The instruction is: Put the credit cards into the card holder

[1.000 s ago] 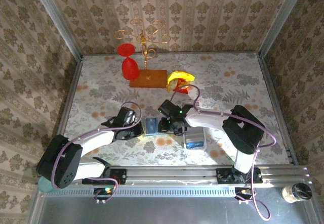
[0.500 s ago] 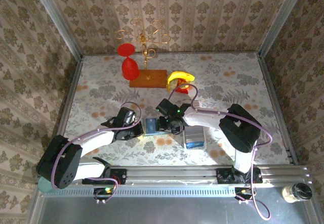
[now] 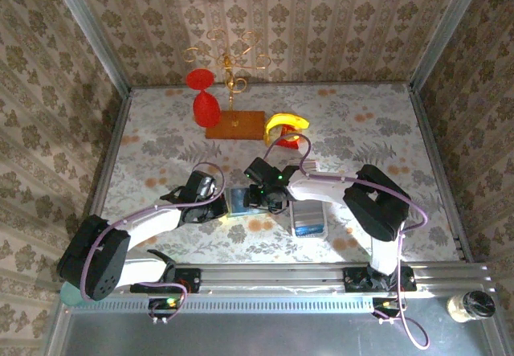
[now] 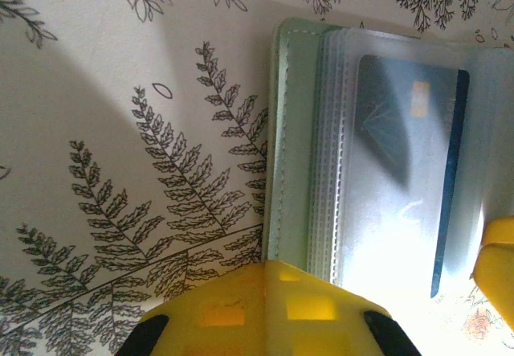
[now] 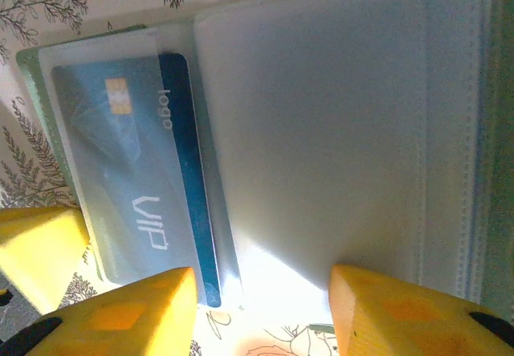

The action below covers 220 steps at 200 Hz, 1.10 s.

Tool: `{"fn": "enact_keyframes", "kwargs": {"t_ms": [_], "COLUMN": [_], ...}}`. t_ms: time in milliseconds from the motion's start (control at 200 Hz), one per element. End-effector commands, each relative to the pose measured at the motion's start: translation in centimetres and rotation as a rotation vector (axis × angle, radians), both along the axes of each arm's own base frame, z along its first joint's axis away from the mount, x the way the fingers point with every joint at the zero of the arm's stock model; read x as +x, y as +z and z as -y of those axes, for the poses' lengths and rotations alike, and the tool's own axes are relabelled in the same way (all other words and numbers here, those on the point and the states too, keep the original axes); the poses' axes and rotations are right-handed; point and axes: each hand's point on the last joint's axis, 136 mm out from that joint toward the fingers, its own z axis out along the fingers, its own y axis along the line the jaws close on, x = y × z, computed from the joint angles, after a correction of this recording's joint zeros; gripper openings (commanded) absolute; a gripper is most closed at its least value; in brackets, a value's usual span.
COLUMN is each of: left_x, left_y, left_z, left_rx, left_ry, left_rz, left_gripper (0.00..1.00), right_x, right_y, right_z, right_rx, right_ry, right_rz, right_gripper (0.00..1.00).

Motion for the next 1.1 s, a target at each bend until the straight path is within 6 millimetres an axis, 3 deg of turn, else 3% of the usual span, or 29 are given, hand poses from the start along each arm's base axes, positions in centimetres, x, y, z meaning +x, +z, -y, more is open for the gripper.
{"fn": "enact_keyframes", "kwargs": {"t_ms": [0,170,525,1095], "left_x": [-1.2,-1.3,-1.2,-1.4], "left_y": [-0.8,-0.8,-0.7,-1.0], "left_z": [-0.4,-0.5,-0.4,-0.4], "left_rx": [0.019,0.022,0.012,0.006], "left_ry": [-0.012,-0.011,-0.009,-0.003], "left_rz": [-0.039,-0.036,-0.036,-0.038], "left_gripper": [0.04,0.04,0.04,0.04], "right_x": [0.2,0.3,0.2,1.1], "right_y": [1.6,1.3,-0.9,0.6], "right_z": [1.6,2.5,1.3,-3.0], "right_rx": [-0.043,-0.096,-0.101,0.097], "right_ry": [-0.033,-0.035,-0.012,-0.033], "right_rz": [0.057,0.063,0.020,0.026], "right_gripper": [0.48,0.48,0.53,0.54]}}
